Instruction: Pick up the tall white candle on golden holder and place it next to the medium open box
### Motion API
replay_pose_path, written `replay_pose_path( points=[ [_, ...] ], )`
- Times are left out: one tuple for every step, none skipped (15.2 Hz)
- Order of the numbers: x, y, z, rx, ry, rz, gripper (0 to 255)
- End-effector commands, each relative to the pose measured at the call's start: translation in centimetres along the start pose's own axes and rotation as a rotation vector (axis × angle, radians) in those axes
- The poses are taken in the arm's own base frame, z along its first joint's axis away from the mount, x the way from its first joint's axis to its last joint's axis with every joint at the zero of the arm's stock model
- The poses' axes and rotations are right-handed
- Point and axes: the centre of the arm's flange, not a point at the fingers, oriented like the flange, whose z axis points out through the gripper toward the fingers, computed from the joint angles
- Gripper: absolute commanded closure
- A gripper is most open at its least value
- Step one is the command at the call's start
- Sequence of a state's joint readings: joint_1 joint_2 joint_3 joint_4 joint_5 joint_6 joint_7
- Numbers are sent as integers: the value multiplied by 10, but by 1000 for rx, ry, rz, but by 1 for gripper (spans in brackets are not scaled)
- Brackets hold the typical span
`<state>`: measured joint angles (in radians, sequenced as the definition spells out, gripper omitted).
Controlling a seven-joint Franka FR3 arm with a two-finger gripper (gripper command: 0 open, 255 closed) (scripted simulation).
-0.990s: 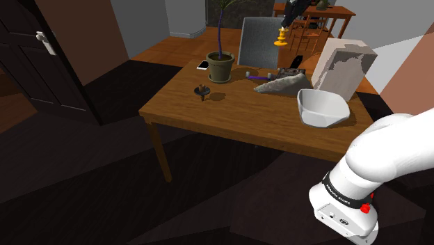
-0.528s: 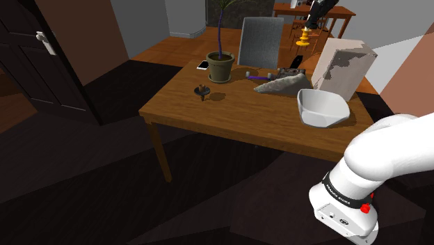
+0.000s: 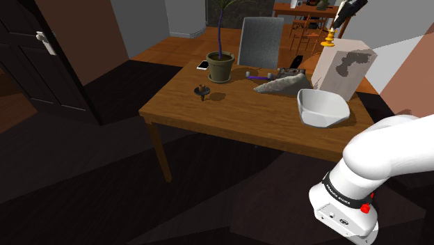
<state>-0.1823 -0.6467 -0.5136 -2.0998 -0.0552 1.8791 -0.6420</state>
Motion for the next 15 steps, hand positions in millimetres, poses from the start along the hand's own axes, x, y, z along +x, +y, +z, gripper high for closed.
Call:
replay_pose_path(
  points=[
    [-15, 20, -8, 0, 0, -1, 255],
    [-23, 30, -12, 0, 0, -1, 255],
    [-30, 40, -15, 0, 0, -1, 255],
    [-38, 51, -19, 0, 0, -1, 255],
    [-45, 61, -22, 0, 0, -1, 255],
    [-53, 71, -25, 0, 0, -1, 255],
    [-61, 82, -29, 0, 0, -1, 255],
    [-68, 92, -32, 0, 0, -1, 255],
    [-76, 102, -35, 0, 0, -1, 255],
    [-83, 112, -39, 0, 0, -1, 255],
    [-91, 123, -42, 0, 0, -1, 255],
    [-98, 133, -45, 0, 0, -1, 255],
    [-106, 143, -49, 0, 0, -1, 255],
    [-113, 154, -52, 0, 0, -1, 255],
    [-121, 164, -56, 0, 0, -1, 255]
  ],
)
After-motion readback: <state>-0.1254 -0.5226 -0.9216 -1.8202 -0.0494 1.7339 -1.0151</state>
